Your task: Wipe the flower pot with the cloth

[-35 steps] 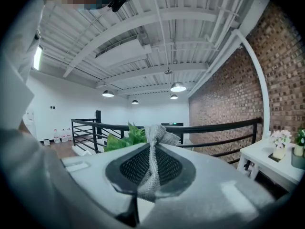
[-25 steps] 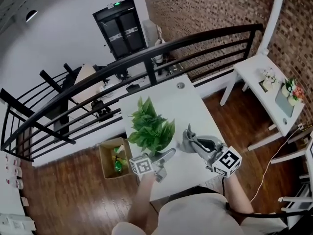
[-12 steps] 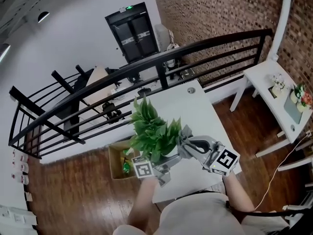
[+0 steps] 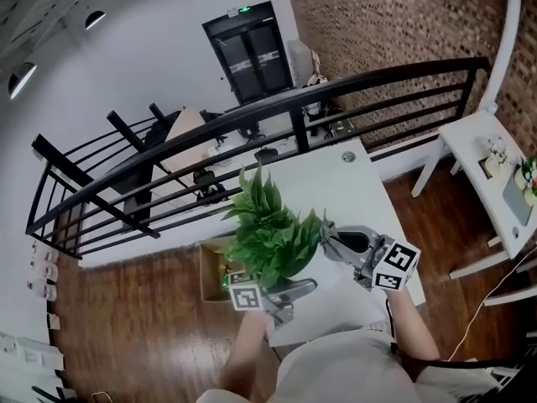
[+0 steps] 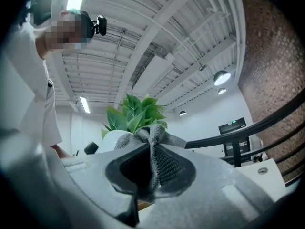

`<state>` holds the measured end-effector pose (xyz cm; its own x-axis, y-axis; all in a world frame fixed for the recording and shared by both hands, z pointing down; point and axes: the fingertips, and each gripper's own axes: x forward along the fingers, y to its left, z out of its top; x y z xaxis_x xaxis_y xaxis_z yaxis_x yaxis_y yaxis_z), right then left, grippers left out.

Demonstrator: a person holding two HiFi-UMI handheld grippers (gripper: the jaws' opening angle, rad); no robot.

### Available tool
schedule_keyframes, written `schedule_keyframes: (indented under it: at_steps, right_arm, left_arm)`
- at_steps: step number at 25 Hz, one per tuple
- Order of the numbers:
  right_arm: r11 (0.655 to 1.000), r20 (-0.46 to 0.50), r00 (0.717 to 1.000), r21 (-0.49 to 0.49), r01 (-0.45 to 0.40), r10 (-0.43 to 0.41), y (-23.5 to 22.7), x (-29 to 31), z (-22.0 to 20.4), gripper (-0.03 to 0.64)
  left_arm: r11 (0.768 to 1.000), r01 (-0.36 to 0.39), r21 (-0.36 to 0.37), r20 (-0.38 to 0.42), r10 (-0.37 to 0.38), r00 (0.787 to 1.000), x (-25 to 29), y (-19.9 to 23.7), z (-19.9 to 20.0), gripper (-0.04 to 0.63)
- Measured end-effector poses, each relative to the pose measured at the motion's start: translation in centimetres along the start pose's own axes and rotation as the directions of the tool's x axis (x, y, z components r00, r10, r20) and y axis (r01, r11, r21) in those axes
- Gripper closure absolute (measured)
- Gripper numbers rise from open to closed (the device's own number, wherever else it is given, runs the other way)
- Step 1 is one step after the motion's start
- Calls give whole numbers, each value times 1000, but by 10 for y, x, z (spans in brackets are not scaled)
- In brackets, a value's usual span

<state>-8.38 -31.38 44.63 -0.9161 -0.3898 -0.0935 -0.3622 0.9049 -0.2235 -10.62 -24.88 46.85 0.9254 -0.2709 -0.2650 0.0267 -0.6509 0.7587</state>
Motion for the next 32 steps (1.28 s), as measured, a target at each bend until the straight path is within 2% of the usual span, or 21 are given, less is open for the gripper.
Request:
schedule_keyframes:
  at_steps: [6,12,17,20,22,25,29,32]
  right_arm:
    - [987,16,997,136,-83,82,5,12,-13,606]
    - [962,20,985,210,-172,172,15,18,-25,606]
    - [944,11,976,252,-214,219,18,18,-33,606]
    - [933,19,971,273,-235,239,23,19,-32,606]
    - [937,10,972,263,-230,236,23,19,-32,606]
    - [961,-6,982,208,-183,188,11,13,-26,605]
    - [975,79,989,170,-141,129,-6,-14,4,605]
    - [989,99,987,69,-133,125,2,-32,29,606]
  left_arm:
    - [996,87,-4,22,-87,996,-4,-27,3,84]
    - [983,182,8,18,-182,983,0,-46,-2,84]
    - [976,216,18,1,-216,976,7,-52,-7,84]
    - [967,254,-3,49,-254,966,8,-63,-1,84]
    - [969,248,-11,64,-246,967,8,-64,0,84]
    - [977,212,-3,62,-211,975,10,-52,-1,84]
    - [984,177,-3,87,-176,980,12,-36,-2,84]
    - [992,125,-20,114,-122,986,12,-22,-1,84]
